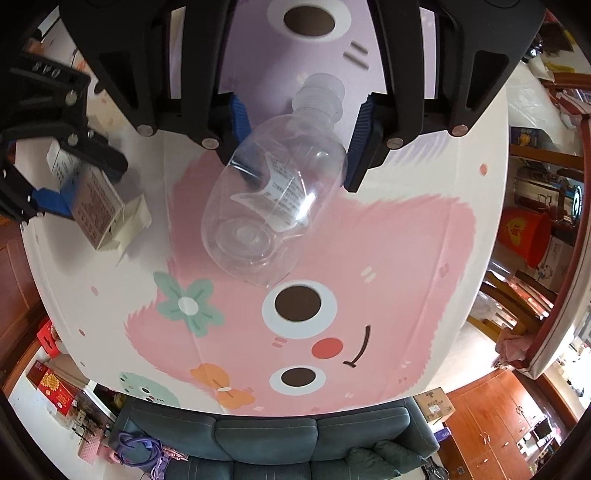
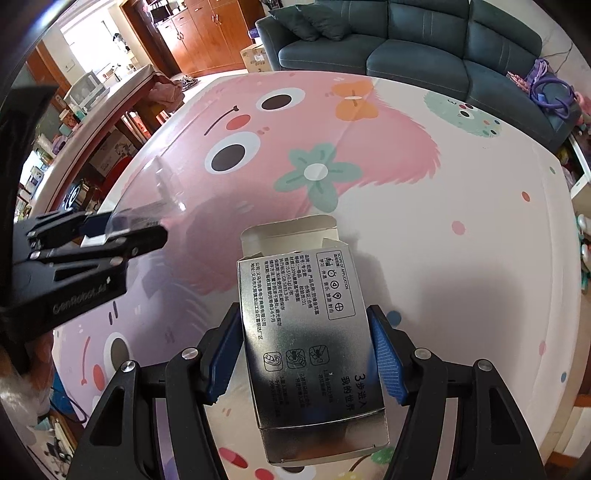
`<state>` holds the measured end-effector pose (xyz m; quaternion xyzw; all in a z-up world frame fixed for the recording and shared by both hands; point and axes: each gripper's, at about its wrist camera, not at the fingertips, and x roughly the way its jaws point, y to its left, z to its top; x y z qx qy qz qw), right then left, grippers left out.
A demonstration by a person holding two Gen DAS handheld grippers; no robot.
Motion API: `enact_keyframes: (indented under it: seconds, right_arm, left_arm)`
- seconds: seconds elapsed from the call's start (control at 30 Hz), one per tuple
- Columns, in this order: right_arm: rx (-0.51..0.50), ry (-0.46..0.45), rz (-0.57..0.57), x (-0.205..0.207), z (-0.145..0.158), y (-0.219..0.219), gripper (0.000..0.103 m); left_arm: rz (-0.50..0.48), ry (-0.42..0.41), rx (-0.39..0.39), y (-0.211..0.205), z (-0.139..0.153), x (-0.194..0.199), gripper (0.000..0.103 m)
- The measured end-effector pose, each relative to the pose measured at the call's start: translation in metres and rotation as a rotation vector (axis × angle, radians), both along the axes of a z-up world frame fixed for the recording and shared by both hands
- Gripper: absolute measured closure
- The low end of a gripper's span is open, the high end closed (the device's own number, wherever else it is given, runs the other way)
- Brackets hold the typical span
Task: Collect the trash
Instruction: 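Carry the plastic bottle and silver box with both tools over the trash bin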
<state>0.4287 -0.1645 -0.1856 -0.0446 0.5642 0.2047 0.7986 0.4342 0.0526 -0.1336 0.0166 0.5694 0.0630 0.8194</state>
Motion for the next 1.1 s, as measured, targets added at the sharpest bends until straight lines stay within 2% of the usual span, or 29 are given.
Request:
enact_keyframes:
  seconds: [0.13, 0.3, 0.5, 0.9, 1.1]
  right_arm:
    - [0.006, 0.019, -0.019, -0.009, 0.006, -0.001, 0.037]
    - [-0.007, 0.037, -0.024, -0.025, 0.010, 0.002, 0.037]
    - [-0.062, 0.082, -0.033, -0.054, 0.011, 0.011, 0.037]
    - [-0.118, 0.119, -0.004, -0.131, 0.032, 0.061, 0.037]
    - [-0.121, 0.121, -0.040, -0.176, 0.039, 0.082, 0.037]
  left_arm:
    - [0.008, -0.002, 0.001, -0.001, 0.011, -0.027, 0.060]
    - [0.039, -0.006, -0.040, 0.000, 0.023, -0.060, 0.060]
    - [0.028, -0.049, -0.062, -0.007, 0.041, -0.100, 0.060]
    - [0.011, -0.114, -0.102, 0.000, 0.070, -0.186, 0.060]
    - [-0.013, -0.139, -0.134, 0.012, 0.079, -0.234, 0.060]
